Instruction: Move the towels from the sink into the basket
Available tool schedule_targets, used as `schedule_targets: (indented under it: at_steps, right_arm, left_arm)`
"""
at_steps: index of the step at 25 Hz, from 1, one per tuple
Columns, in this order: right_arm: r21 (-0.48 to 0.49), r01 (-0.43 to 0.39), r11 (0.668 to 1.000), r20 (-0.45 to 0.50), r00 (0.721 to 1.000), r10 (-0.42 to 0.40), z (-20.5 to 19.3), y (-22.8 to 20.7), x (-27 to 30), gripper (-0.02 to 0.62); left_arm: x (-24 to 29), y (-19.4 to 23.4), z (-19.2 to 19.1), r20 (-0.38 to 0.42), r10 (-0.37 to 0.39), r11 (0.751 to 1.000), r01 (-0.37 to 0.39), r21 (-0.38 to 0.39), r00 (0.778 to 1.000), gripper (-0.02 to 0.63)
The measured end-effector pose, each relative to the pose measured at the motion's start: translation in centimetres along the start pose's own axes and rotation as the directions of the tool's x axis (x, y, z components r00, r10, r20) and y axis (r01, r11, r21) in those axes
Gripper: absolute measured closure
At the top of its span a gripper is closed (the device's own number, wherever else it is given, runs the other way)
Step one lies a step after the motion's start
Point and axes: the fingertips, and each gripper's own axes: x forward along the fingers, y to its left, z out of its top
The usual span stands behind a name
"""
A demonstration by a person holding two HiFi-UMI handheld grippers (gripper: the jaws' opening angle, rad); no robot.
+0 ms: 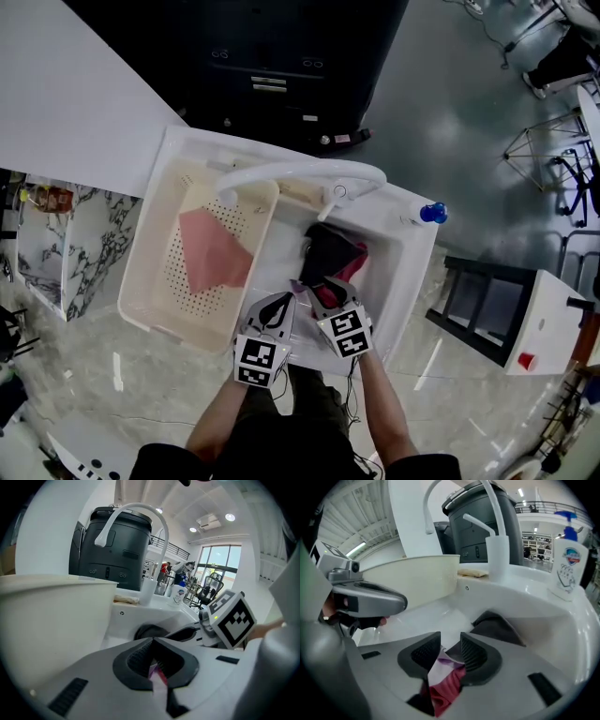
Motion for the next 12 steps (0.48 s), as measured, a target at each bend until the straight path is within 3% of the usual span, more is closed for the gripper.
schedule_targets:
  at_steps: [12]
  right_arm:
    - [0.02, -0.073, 0.997, -0.243, 0.967, 0.075, -5.2, 0.3, 5.2, 0.4]
  left_arm:
    - [0.3, 0.4, -0.2, -0.011, -0.009, 1.0, 0.009, -0.027, 1.0, 0.603]
